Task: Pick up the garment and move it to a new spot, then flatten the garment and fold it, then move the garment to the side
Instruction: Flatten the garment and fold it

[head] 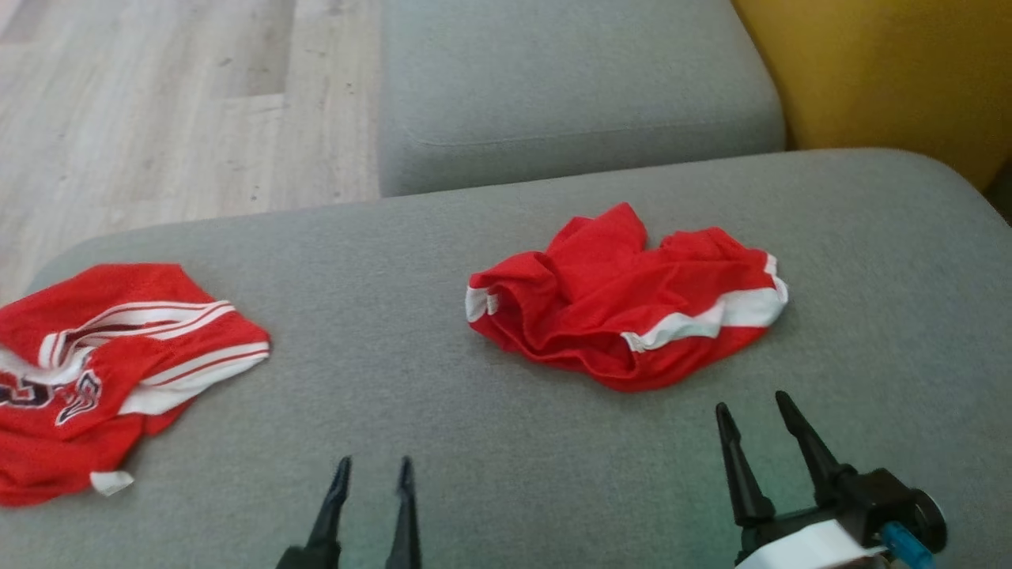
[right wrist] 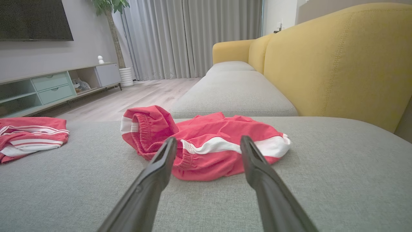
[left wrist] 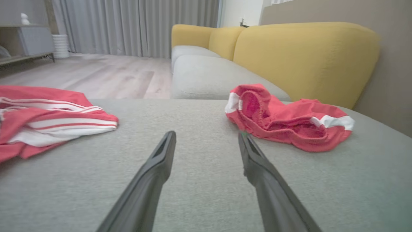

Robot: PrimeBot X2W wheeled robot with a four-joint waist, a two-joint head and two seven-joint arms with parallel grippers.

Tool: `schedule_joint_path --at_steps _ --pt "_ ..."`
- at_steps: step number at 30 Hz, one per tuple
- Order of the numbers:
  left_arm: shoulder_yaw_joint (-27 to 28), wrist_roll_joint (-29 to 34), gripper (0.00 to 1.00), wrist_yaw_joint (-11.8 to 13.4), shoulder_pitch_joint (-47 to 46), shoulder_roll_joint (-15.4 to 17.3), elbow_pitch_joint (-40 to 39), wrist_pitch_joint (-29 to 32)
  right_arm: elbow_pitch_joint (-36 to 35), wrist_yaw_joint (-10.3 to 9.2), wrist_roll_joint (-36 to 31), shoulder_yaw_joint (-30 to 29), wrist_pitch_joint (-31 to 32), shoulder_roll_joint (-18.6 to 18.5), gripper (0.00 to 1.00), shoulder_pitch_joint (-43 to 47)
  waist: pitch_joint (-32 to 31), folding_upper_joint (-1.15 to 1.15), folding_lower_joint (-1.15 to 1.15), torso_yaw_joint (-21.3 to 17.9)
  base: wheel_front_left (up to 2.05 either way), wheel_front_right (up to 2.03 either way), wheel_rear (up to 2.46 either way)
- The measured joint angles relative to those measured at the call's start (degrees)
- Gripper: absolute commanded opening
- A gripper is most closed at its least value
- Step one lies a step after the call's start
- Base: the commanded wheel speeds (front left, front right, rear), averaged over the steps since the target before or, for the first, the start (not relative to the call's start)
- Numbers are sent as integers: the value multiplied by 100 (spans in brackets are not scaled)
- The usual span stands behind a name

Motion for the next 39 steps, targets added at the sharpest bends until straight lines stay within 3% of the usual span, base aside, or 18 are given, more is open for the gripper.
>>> schedule_joint_path --at_steps 7,14,22,25,28,37,38,39 --pt "-914 -1254 100 -389 -960 -4 669 1 -32 0 -56 372 0 1 100 -170 219 0 0 -469 0 0 0" --pt "-1823 -2786 100 -609 -2116 -12 1245 203 -59 0 -73 582 -1 0 100 -364 490 0 1 -1012 0 0 0" --pt "-2525 -3949 100 -845 -3180 -19 1678 693 -108 0 -98 665 0 0 100 -578 930 0 1 -1434 0 0 0" --pt "-2669 -4145 100 -831 -3524 -20 1962 731 -132 0 -93 715 0 0 100 -740 1088 0 1 -1567 0 0 0" --pt "-2716 -4164 100 -641 -3844 -18 2318 721 -143 0 -88 766 0 -1 100 -805 1204 0 1 -1722 0 0 0" --pt "-2941 -4722 100 -600 -4295 -26 2806 725 -143 0 -38 802 -1 -1 100 -818 1429 0 0 -2063 0 0 0" --pt "-2952 -4767 96 -600 -4313 -29 2829 672 -143 0 -38 802 -1 -1 100 -818 1433 0 0 -2083 0 0 0" --pt "-2952 -4767 55 -600 -4313 -29 2829 672 -143 0 -38 802 -1 -1 100 -818 1433 0 0 -2083 0 0 0"
